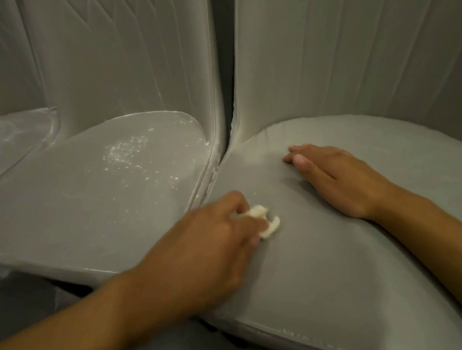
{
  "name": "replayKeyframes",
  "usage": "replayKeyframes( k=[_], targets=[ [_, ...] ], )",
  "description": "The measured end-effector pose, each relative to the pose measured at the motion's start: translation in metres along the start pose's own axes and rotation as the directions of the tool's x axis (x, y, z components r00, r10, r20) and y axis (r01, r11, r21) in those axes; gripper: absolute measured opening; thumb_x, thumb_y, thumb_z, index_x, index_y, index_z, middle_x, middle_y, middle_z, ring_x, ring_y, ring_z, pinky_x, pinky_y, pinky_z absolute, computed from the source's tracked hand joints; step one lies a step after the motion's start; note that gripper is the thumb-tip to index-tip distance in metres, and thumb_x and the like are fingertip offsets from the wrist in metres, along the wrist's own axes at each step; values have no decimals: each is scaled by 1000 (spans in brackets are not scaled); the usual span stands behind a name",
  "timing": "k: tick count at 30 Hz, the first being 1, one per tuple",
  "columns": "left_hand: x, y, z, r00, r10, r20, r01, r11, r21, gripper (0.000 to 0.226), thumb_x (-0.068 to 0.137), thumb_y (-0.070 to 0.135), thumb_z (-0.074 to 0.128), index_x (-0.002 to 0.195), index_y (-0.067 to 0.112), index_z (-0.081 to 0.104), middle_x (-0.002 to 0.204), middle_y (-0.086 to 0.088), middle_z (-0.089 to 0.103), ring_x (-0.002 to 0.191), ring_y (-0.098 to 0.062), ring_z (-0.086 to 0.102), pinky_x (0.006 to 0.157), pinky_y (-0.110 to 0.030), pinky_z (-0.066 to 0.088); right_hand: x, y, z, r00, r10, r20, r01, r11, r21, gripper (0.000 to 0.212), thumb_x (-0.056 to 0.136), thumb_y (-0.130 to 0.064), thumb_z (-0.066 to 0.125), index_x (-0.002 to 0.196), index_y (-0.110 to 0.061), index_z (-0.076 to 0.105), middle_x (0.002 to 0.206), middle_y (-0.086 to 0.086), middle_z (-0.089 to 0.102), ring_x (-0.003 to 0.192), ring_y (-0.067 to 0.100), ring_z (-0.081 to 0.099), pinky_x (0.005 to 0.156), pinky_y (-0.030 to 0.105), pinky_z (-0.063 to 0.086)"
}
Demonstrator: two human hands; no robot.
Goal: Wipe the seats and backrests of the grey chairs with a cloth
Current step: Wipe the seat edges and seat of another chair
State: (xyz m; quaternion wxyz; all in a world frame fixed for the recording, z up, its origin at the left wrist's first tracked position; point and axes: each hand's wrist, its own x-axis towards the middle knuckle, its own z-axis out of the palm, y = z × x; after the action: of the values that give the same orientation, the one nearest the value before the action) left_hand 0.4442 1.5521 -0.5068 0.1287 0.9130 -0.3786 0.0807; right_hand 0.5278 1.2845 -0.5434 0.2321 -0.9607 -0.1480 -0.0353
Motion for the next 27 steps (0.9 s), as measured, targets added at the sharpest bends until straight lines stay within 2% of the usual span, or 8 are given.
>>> replayKeyframes(
  k=[5, 9, 11, 15, 19, 22, 24, 27],
  targets=[
    [-16, 25, -2, 991, 112, 73, -98, 979, -181, 33, 95, 37, 57, 127, 41, 63, 109, 15, 52, 75, -4, 56, 68, -18, 48, -3, -5, -3, 999, 27, 18, -28, 998, 56, 81, 91, -72, 3, 147, -30, 45, 155, -15, 38, 145, 5, 28, 122, 34, 17],
    [21, -6, 6, 999, 41, 11, -41, 999, -6, 38, 99, 40, 49, 136, 40, 59, 114, 9, 53, 82, -12, 61, 75, -34, 55, -5, -12, -8, 1000, 28, -5, -27, 987, 156, 64, 97, -58, 15, 133, -26, 58, 139, -8, 56, 130, 13, 47, 115, 34, 29],
    [53, -24, 14, 998, -23, -51, 26, 997, 66, 37, 102, 39, 44, 136, 34, 60, 116, 3, 53, 85, -18, 61, 79, -39, 54, -6, -11, -10, 997, 69, -35, -59, 967, 248, 62, 98, -60, 18, 129, -27, 60, 131, -9, 61, 122, 14, 53, 109, 35, 38],
    [116, -55, 35, 984, -125, -125, 140, 983, 118, 35, 106, 32, 42, 130, 19, 64, 112, -5, 50, 84, -18, 51, 77, -30, 40, -6, -3, -10, 984, 151, -94, -100, 907, 408, 58, 99, -64, 22, 128, -35, 62, 130, -16, 61, 122, 5, 54, 111, 33, 38],
    [144, -58, 46, 976, -190, -106, 197, 979, 60, 33, 103, 24, 47, 129, 17, 67, 113, -10, 54, 97, -31, 59, 86, -38, 46, -6, -3, -8, 978, 180, -102, -115, 884, 454, 55, 100, -62, 25, 124, -33, 65, 127, -16, 62, 119, 4, 56, 110, 31, 39],
    [125, -33, 41, 996, -28, -86, 29, 1000, 7, 30, 101, 27, 53, 124, 22, 70, 111, -7, 58, 93, -28, 62, 85, -39, 50, -8, -3, -9, 977, 168, -134, -85, 876, 474, 51, 102, -56, 29, 122, -29, 67, 124, -13, 65, 118, 5, 57, 109, 32, 41],
    [101, -12, 33, 994, 106, -16, -107, 993, -43, 33, 98, 31, 52, 126, 30, 69, 112, -1, 58, 89, -19, 60, 82, -31, 48, -9, -4, -9, 981, 145, -126, -73, 888, 453, 50, 103, -54, 30, 122, -26, 67, 122, -11, 67, 116, 6, 59, 108, 34, 43],
    [69, 9, 22, 954, 289, 76, -277, 951, -136, 43, 93, 31, 54, 135, 33, 63, 121, 1, 56, 95, -11, 56, 84, -26, 46, -9, -7, -9, 991, 109, -82, -79, 948, 309, 46, 103, -53, 33, 115, -22, 65, 111, -6, 69, 104, 14, 63, 97, 42, 49]
  ],
)
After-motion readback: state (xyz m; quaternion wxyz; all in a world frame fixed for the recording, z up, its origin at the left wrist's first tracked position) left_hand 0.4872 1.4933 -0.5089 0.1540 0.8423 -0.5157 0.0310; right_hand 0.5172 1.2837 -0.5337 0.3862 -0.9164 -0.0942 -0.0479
